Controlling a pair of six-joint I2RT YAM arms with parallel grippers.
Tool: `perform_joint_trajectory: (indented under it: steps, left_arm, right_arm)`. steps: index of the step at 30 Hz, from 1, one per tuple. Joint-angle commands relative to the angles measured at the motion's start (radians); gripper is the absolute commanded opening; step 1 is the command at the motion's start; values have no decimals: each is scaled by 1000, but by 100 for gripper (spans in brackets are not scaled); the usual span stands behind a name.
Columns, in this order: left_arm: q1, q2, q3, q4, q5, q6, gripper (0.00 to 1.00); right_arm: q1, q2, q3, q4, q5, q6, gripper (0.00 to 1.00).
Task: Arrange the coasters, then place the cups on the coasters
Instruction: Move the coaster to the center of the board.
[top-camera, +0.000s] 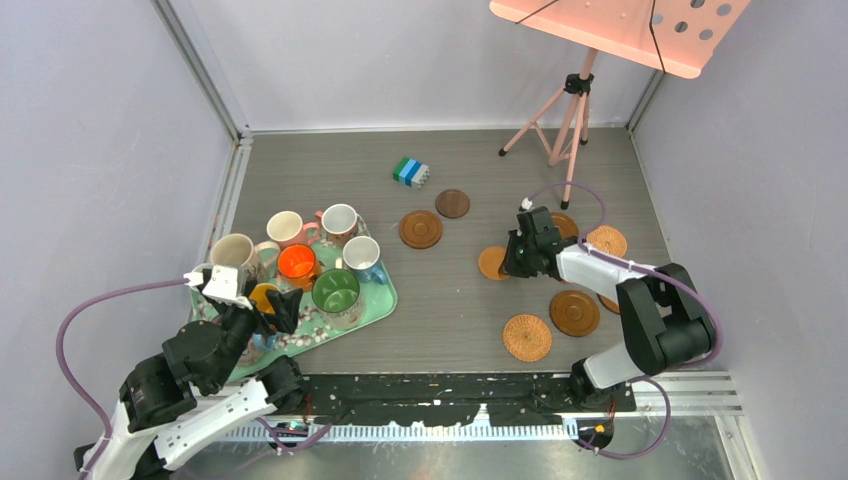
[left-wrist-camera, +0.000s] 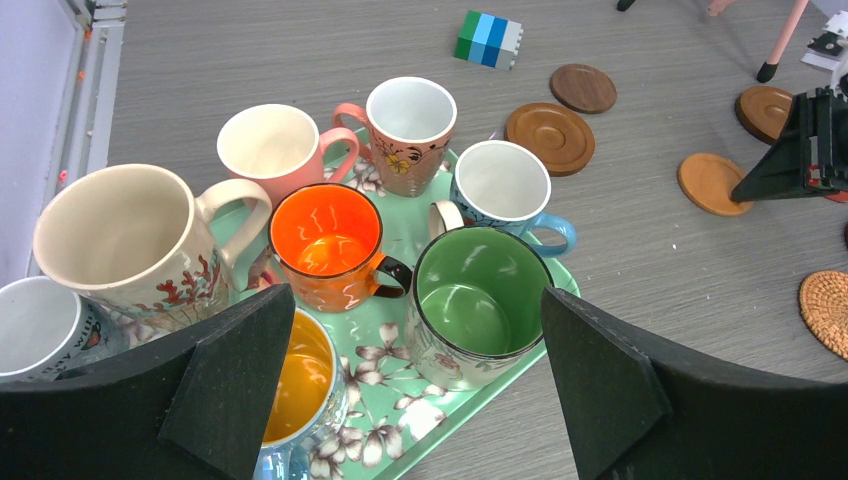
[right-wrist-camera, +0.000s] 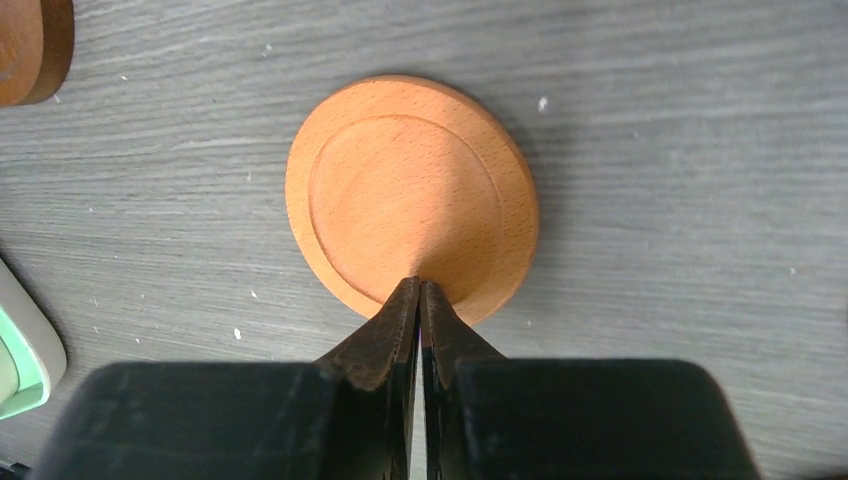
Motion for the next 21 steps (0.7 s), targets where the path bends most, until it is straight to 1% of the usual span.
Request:
perform_joint_trajectory:
  steps: [1, 4, 5, 8, 12, 21]
  left_arm:
    - [-2, 0, 1, 16, 2, 10, 97]
    - [-1, -1, 1, 15, 2, 10, 97]
    - [-1, -1, 1, 14, 2, 10, 97]
    - [-2, -2, 1, 16, 2, 10, 97]
    - [-2, -7, 1, 15, 3, 10, 97]
    - [-2, -18, 1, 16, 5, 9, 97]
  right_arm:
    - [-3, -39, -72, -138, 47, 57, 10]
    - [-7, -82, -91, -189, 65, 130, 7]
    - [-7, -91, -97, -216, 98, 143, 6]
    - [-11, -146, -114, -254, 134, 195, 5]
    - [-24, -188, -123, -320, 182, 233, 5]
    - [-29, -238, -85, -415, 281, 301, 5]
